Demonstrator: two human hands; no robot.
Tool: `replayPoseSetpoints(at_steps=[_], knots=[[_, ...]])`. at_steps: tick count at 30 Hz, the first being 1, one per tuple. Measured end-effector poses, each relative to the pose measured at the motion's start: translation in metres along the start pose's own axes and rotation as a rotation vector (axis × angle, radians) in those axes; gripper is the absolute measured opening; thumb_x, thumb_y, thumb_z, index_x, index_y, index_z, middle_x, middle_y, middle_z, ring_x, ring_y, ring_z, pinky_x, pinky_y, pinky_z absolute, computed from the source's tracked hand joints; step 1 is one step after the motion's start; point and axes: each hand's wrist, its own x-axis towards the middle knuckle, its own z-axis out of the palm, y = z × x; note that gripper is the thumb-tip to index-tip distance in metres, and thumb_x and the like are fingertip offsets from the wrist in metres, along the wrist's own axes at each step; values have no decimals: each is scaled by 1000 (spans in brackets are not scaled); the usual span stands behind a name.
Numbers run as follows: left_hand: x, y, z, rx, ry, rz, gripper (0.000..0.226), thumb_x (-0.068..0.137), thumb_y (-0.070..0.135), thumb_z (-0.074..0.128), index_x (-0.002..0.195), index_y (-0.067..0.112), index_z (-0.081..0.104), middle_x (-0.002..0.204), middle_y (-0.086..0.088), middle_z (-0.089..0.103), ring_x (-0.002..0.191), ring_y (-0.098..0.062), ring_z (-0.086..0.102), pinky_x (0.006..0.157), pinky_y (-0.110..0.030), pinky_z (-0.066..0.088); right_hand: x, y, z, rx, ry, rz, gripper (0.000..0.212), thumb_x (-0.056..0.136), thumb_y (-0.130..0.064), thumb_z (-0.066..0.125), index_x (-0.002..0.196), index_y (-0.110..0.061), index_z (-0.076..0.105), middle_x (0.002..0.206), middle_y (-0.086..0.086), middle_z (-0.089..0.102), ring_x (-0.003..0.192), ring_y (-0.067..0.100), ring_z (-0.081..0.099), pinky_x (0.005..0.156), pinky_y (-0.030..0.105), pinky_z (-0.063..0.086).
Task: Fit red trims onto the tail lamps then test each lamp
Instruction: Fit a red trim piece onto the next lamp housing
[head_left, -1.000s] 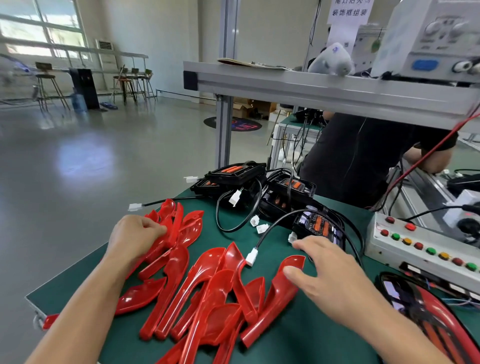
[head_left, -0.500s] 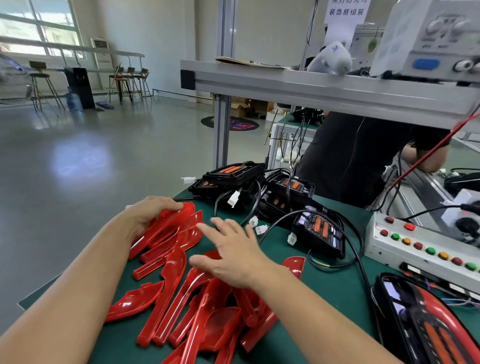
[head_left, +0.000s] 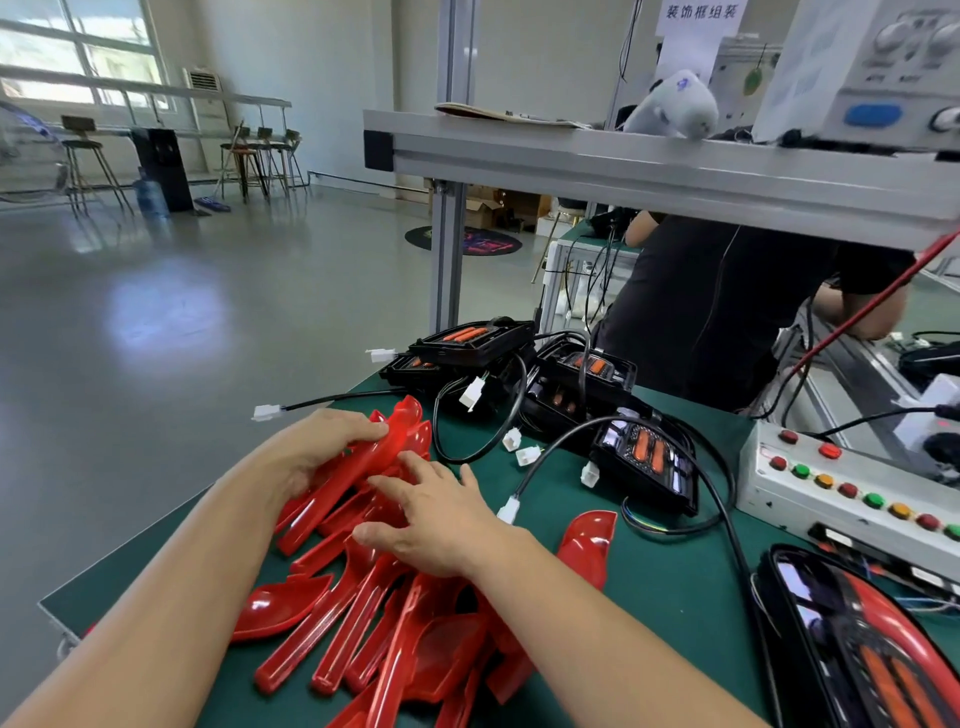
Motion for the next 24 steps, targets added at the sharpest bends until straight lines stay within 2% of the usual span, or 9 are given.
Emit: replayPoseSetpoints(at_steps=[5, 9, 11, 14, 15, 17, 20, 22, 24], knots=[[-10, 15, 5, -51, 45, 18, 17, 87, 23, 65, 83, 6, 66, 77, -12, 66, 60, -20, 61, 51, -25, 52, -9, 1, -5, -1, 19, -7, 61, 94, -59, 45, 148, -33, 35, 161, 2, 15, 148, 26, 12, 117, 58, -5], [-19, 33, 10, -113, 135, 129, 17, 84, 21, 66, 83, 5, 69, 84, -9, 65, 77, -17, 58, 65, -28, 43, -21, 1, -9, 42, 54, -16, 53, 96, -51, 46, 144, -29, 42, 159, 2, 22, 147, 23, 17, 116, 57, -5], [-25, 44, 15, -192, 137, 207, 15, 85, 18, 64, 79, 6, 70, 77, -6, 68, 71, -13, 61, 62, -24, 48, -29, 3, -11, 101, 129, -7, 43, 99, -38, 45, 140, -25, 48, 155, 2, 29, 144, 21, 22, 117, 53, -2], [-33, 60, 29, -358, 38, 272, 18, 87, 17, 61, 72, 11, 70, 62, 0, 68, 54, -7, 61, 46, -14, 47, -44, 9, -14, 262, 322, 56, 31, 99, -18, 42, 122, -8, 60, 131, 7, 54, 124, 24, 46, 112, 40, 27], [-35, 65, 38, -400, 0, 261, 18, 88, 18, 60, 73, 12, 68, 60, 0, 67, 52, -7, 61, 46, -15, 47, -51, 12, -17, 360, 380, 90, 29, 100, -16, 41, 115, -2, 61, 121, 12, 60, 113, 25, 53, 104, 39, 37], [-36, 73, 58, -441, -42, 241, 18, 90, 19, 58, 75, 12, 65, 56, 2, 65, 54, -9, 60, 55, -19, 48, -67, 17, -25, 571, 489, 157, 30, 101, -19, 40, 107, 3, 59, 107, 19, 65, 95, 25, 58, 90, 37, 44], [-34, 81, 90, -515, -63, 199, 14, 90, 21, 59, 78, 14, 62, 64, 2, 62, 65, -12, 54, 72, -26, 41, -89, 28, -36, 764, 627, 214, 31, 102, -28, 40, 94, -10, 64, 94, 10, 67, 75, 14, 56, 80, 31, 44], [-34, 85, 110, -548, -97, 155, 16, 90, 24, 59, 78, 14, 61, 69, 0, 58, 65, -11, 50, 69, -24, 39, -101, 34, -40, 805, 695, 214, 25, 100, -35, 45, 88, -24, 64, 86, 1, 68, 68, 4, 55, 75, 27, 45], [-34, 90, 130, -587, -146, 109, 20, 91, 27, 59, 77, 13, 60, 71, 0, 55, 64, -10, 46, 65, -22, 36, -112, 41, -45, 785, 759, 212, 18, 94, -40, 54, 104, -30, 65, 80, -7, 68, 69, 1, 57, 71, 20, 44]])
